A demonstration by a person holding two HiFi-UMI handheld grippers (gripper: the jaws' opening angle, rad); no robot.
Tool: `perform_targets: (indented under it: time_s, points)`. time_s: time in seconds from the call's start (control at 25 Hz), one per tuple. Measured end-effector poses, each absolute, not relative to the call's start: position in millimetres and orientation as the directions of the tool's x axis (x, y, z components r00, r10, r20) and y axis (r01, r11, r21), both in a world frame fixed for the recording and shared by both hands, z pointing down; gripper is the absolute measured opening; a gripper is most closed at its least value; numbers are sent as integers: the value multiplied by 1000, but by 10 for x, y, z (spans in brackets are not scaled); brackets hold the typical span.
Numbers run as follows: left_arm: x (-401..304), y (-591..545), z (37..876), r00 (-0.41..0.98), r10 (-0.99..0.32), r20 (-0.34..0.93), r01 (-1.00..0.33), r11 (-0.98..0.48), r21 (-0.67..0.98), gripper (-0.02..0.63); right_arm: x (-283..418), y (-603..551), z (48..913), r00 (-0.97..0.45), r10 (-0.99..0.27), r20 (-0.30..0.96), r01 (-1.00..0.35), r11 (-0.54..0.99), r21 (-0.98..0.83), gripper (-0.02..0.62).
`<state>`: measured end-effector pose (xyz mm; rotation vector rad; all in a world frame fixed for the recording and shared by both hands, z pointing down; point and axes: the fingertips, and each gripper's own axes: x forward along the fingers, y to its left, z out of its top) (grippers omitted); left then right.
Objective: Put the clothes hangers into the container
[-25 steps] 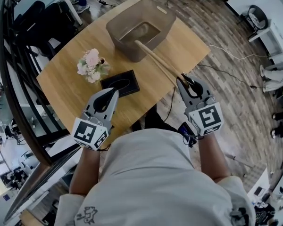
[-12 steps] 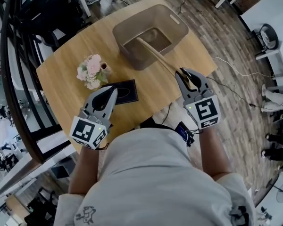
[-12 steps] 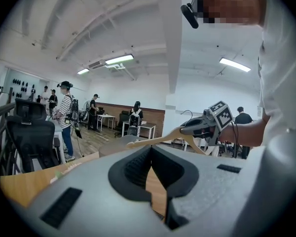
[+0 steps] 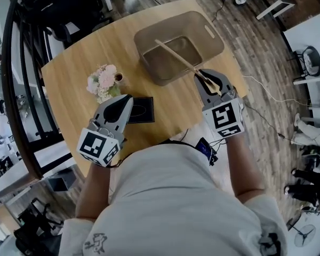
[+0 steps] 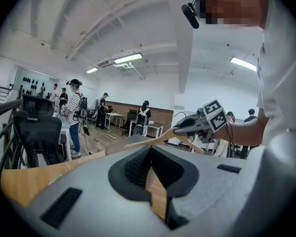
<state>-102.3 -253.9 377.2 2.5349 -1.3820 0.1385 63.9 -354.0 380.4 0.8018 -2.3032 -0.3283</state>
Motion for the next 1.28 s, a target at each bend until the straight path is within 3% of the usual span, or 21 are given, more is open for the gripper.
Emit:
perform_targets:
  time_s: [0.48,1.28]
  points:
    - [-1110,-2758,3873,466,-852,236,-883,-432,185,6,255,-4019,4181,-564,-545,620,-189,816,546,61]
    - [-1166,-2990,4110,384,-877,291,-919,-333,210,6,-190,-4333,5086,-515,-330,791,246,827,505,61]
